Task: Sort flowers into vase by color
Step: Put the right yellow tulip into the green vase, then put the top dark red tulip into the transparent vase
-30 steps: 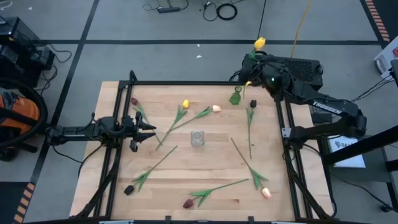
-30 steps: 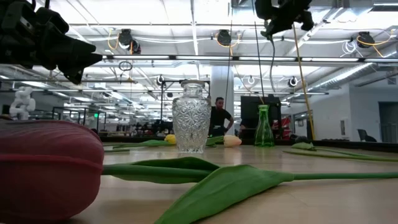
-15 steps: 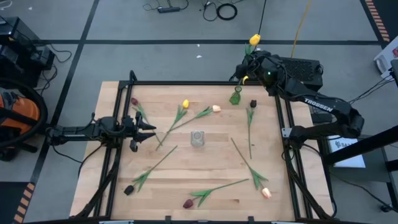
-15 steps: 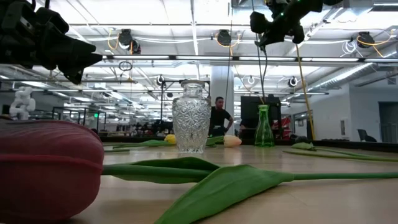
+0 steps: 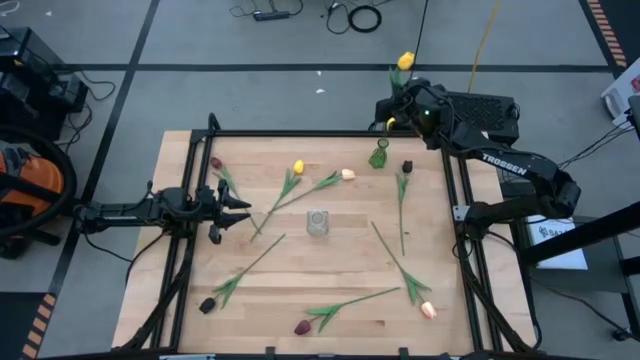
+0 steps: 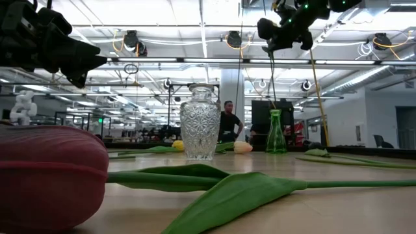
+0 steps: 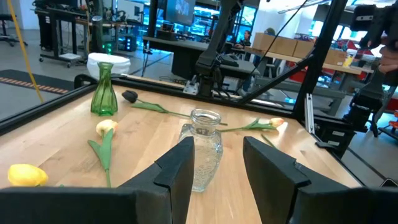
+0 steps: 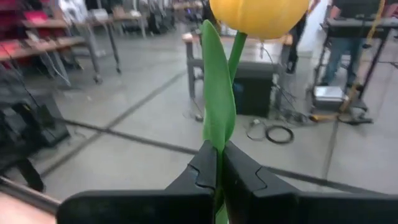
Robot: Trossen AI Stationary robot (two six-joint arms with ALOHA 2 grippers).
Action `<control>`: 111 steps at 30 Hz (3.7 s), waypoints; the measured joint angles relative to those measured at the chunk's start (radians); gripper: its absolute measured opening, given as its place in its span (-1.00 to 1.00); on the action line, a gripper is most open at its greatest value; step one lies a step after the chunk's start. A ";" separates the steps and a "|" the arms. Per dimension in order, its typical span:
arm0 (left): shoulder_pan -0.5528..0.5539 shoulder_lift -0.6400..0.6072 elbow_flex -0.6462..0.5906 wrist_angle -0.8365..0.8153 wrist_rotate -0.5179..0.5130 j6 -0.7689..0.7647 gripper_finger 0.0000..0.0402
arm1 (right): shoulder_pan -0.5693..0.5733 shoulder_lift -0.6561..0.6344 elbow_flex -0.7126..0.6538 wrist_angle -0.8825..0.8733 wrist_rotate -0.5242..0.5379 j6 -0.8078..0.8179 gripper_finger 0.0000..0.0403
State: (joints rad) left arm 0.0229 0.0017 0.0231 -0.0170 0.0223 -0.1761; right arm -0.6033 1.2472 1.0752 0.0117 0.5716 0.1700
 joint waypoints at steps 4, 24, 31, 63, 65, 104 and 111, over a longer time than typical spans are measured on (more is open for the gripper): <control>0.000 0.000 0.000 0.000 0.000 0.000 -0.27 | 0.000 -0.009 0.000 0.046 -0.002 -0.006 -0.99; 0.000 0.000 0.000 0.000 0.000 0.000 -0.27 | 0.001 -0.008 0.000 -0.090 0.013 -0.015 -0.99; 0.000 0.000 0.000 0.000 0.000 0.000 -0.27 | 0.001 0.032 -0.097 0.018 0.007 0.059 -0.99; 0.000 0.000 0.000 0.000 0.000 0.000 -0.27 | 0.058 0.032 -0.219 0.022 -0.001 0.080 -0.49; 0.000 0.000 0.000 0.000 0.000 0.000 -0.27 | 0.058 0.032 -0.219 0.022 -0.001 0.080 -0.40; 0.000 0.000 0.000 0.000 0.000 0.000 -0.27 | 0.265 -0.323 -0.219 -0.737 -0.265 0.770 -0.07; 0.000 0.000 0.000 0.006 -0.018 0.001 -0.27 | 0.338 -0.301 -0.219 -0.750 -0.263 0.854 -0.07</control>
State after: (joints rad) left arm 0.0227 0.0016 0.0231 -0.0112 0.0043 -0.1755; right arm -0.2651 0.9466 0.8566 -0.7387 0.3084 1.0241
